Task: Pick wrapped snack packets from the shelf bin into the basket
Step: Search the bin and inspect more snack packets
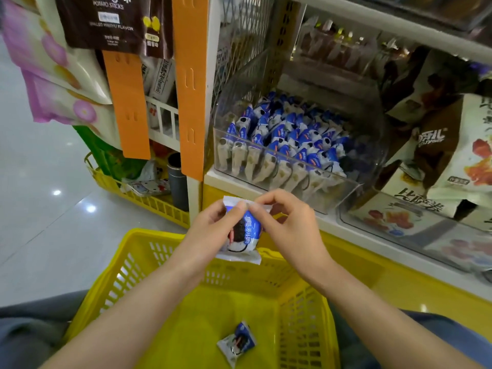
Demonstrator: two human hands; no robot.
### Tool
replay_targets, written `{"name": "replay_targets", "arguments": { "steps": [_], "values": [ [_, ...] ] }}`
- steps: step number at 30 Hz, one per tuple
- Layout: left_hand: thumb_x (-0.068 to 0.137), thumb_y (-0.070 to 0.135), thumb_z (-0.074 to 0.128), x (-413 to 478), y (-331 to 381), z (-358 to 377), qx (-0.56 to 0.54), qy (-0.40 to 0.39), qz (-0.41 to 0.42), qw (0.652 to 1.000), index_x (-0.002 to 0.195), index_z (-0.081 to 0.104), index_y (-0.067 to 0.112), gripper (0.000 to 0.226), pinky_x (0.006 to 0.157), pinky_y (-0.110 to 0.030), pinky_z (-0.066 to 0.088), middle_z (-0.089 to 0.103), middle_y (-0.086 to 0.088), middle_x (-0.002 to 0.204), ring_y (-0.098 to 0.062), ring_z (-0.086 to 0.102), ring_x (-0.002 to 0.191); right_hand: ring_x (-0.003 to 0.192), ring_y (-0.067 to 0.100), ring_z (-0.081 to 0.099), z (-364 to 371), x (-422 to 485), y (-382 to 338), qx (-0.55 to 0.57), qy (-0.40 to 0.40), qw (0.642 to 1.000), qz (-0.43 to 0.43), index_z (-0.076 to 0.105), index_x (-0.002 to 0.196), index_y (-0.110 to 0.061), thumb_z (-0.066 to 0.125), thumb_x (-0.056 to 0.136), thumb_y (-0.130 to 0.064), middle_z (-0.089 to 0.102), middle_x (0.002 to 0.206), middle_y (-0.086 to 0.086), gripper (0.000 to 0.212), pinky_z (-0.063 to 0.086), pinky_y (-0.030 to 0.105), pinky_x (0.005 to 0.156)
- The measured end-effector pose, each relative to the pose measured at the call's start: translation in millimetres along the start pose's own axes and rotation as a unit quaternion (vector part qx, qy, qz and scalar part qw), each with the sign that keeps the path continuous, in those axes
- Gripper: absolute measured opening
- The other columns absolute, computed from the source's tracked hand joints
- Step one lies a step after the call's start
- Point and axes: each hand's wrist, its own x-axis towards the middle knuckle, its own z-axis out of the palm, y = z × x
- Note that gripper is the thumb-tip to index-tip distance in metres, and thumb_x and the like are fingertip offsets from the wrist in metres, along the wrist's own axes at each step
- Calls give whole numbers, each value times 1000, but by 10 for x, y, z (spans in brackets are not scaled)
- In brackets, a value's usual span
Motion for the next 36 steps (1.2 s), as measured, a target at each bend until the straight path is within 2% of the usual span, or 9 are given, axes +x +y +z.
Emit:
{"name": "replay_targets", "arguments": {
  "steps": [2,6,9,12,16,18,20,25,36],
  "values": [
    [77,35,65,11,-12,-15,3,-2,-14,1000,105,62,19,32,68,-24,55,72,1,92,-10,69,81,65,11,61,-18,27,-10,102,32,991,84,57,77,-17,58,89,-12,62,74,1,13,54,28,59],
    [80,17,68,23,-50,-13,-25,38,0,999,105,62,18,26,65,-22,56,72,0,94,-9,68,79,64,6,63,-93,82,-27,265,71,938,212,51,87,-7,48,94,-9,61,87,15,9,53,16,55],
    [84,20,64,53,-68,-46,-18,85,32,996,97,66,20,13,65,-19,55,72,1,91,-9,68,81,70,13,63,-82,43,-8,292,37,919,262,48,99,-3,48,94,-5,62,97,22,5,56,20,62],
    [90,20,57,80,-73,-92,-19,127,44,991,93,68,19,12,64,-18,54,70,1,91,-9,68,81,70,14,62,-79,-11,8,244,-77,924,285,49,106,-4,50,92,-1,65,94,20,14,55,22,66],
    [94,15,50,98,-45,-121,29,159,88,983,87,66,10,18,61,-26,53,67,-7,83,-20,62,77,87,12,59,-18,-80,37,47,-222,944,239,40,125,-8,62,86,-9,58,113,9,44,50,27,78],
    [93,16,50,107,-35,-123,89,159,118,976,81,64,13,19,68,-42,52,65,-9,78,-29,61,75,103,7,53,17,-96,44,-18,-198,964,175,37,131,-15,66,84,-21,51,123,-3,56,46,25,90],
    [93,18,51,99,-25,-121,131,146,143,970,77,63,19,20,68,-46,51,64,-5,74,-30,62,78,106,3,52,9,-82,13,1,-151,981,126,44,126,-22,63,85,-26,53,124,-7,45,44,24,95],
    [91,15,54,70,-63,-96,208,101,192,954,73,59,21,20,53,-16,38,55,12,59,-1,46,57,90,10,62,-33,-42,10,38,-82,992,83,60,97,-24,61,87,-23,67,93,-2,10,51,33,86],
    [89,27,55,19,-36,-66,190,28,178,965,67,57,26,22,49,-17,37,54,8,57,-2,47,54,68,6,58,-81,-49,-23,41,-96,993,54,64,76,-24,67,83,-24,65,71,-9,7,48,27,66]
  ]
}}
